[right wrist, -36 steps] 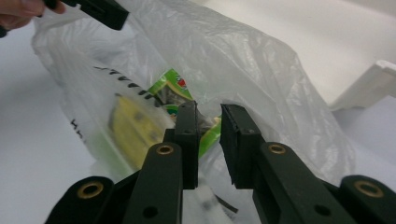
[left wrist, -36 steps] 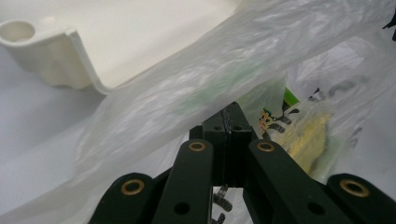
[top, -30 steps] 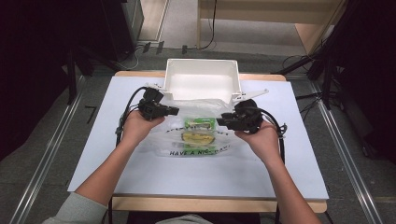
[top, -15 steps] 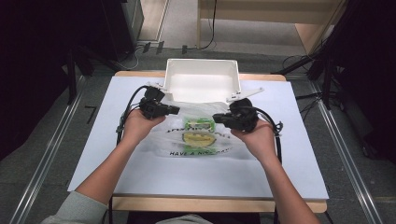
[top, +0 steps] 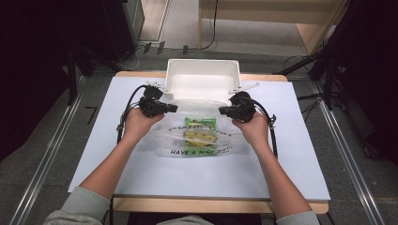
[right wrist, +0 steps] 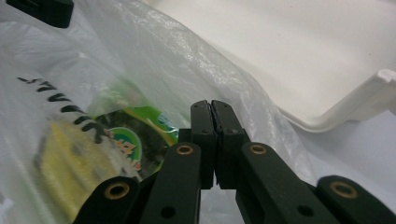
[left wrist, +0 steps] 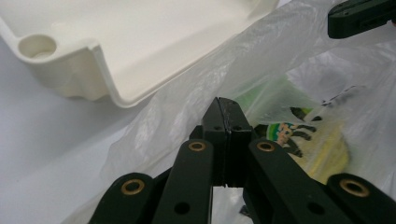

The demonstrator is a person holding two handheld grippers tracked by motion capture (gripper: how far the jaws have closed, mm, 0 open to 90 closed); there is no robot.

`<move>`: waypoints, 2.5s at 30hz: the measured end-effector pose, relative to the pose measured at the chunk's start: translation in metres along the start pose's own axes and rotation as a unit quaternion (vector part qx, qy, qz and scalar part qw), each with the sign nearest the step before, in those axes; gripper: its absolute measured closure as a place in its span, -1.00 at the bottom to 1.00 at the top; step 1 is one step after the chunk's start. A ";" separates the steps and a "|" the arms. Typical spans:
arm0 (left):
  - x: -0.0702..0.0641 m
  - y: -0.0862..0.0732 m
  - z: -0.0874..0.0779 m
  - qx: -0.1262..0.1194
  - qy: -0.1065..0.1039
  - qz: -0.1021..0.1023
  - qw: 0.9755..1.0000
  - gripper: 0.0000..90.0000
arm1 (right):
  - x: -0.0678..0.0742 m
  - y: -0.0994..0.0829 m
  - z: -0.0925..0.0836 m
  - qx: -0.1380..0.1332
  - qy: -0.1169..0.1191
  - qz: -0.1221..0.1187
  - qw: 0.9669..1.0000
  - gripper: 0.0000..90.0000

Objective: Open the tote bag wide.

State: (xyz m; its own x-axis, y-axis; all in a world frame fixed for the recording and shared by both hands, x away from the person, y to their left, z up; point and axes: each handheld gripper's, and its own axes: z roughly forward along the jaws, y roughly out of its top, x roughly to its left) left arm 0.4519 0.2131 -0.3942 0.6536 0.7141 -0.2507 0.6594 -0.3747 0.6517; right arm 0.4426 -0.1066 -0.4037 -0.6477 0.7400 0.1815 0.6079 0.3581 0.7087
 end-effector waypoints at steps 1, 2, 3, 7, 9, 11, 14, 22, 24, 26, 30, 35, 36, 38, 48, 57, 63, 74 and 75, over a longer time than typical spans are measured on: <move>0.002 -0.001 0.002 0.001 0.001 -0.004 1.000 1.00 | -0.002 0.000 0.003 -0.001 -0.002 -0.001 1.000 1.00; 0.004 -0.003 0.005 0.002 0.002 -0.006 1.000 1.00 | -0.003 -0.001 0.006 0.001 -0.003 0.001 1.000 1.00; 0.006 -0.004 0.006 0.002 0.004 -0.007 1.000 1.00 | -0.005 -0.002 0.010 0.000 -0.006 0.001 1.000 1.00; 0.013 -0.010 0.015 0.008 0.005 -0.018 1.000 1.00 | -0.009 -0.004 0.023 0.003 -0.015 -0.005 1.000 1.00; 0.018 -0.014 0.019 0.010 0.002 -0.025 1.000 1.00 | -0.011 -0.006 0.029 0.007 -0.015 -0.001 1.000 1.00; 0.021 -0.017 0.023 0.015 0.000 -0.029 0.999 1.00 | -0.014 -0.008 0.036 0.010 -0.018 0.004 1.000 1.00; 0.025 -0.021 0.028 0.016 -0.002 -0.030 0.999 1.00 | -0.018 -0.011 0.044 0.011 -0.017 0.005 1.000 1.00; 0.033 -0.037 0.039 0.026 0.002 -0.036 0.999 1.00 | -0.021 -0.021 0.054 0.023 -0.013 0.008 1.000 1.00; 0.034 -0.039 0.040 0.023 0.003 -0.040 0.999 1.00 | -0.021 -0.023 0.056 0.023 -0.015 0.005 1.000 1.00; 0.034 -0.041 0.041 0.022 0.007 -0.040 0.999 1.00 | -0.021 -0.026 0.057 0.026 -0.015 0.005 1.000 1.00; 0.035 -0.042 0.041 0.019 0.025 -0.033 0.999 1.00 | -0.025 -0.032 0.059 0.032 -0.022 0.000 0.999 1.00; 0.036 -0.043 0.038 0.021 0.047 -0.031 0.998 1.00 | -0.031 -0.038 0.053 0.023 -0.048 -0.004 0.999 1.00; 0.038 -0.044 0.037 0.019 0.049 -0.034 0.998 1.00 | -0.033 -0.039 0.051 0.023 -0.051 -0.002 0.998 1.00; 0.040 -0.045 0.035 0.017 0.051 -0.038 0.998 1.00 | -0.036 -0.042 0.048 0.020 -0.056 0.006 0.998 1.00; 0.045 -0.048 0.029 0.014 0.064 -0.049 0.997 1.00 | -0.040 -0.049 0.040 0.016 -0.083 0.010 0.996 1.00; 0.052 -0.049 0.028 0.007 0.052 -0.082 0.995 1.00 | -0.038 -0.047 0.039 0.027 -0.099 0.016 0.995 1.00; 0.045 -0.045 0.019 0.001 0.037 -0.075 0.996 1.00 | -0.034 -0.041 0.029 0.013 -0.070 0.029 0.997 1.00; 0.024 -0.033 0.005 -0.012 0.019 -0.049 0.999 1.00 | -0.024 -0.032 0.018 -0.008 -0.049 0.020 0.999 1.00; 0.024 -0.033 0.004 -0.012 0.018 -0.047 0.999 1.00 | -0.023 -0.032 0.018 -0.008 -0.048 0.020 0.999 1.00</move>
State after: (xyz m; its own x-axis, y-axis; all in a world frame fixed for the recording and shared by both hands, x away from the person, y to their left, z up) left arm 0.4471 0.2398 -0.4248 0.5757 0.7659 -0.2862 0.7078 -0.2915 0.6435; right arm 0.4467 -0.1250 -0.4425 -0.5753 0.8050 0.1449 0.6245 0.3179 0.7134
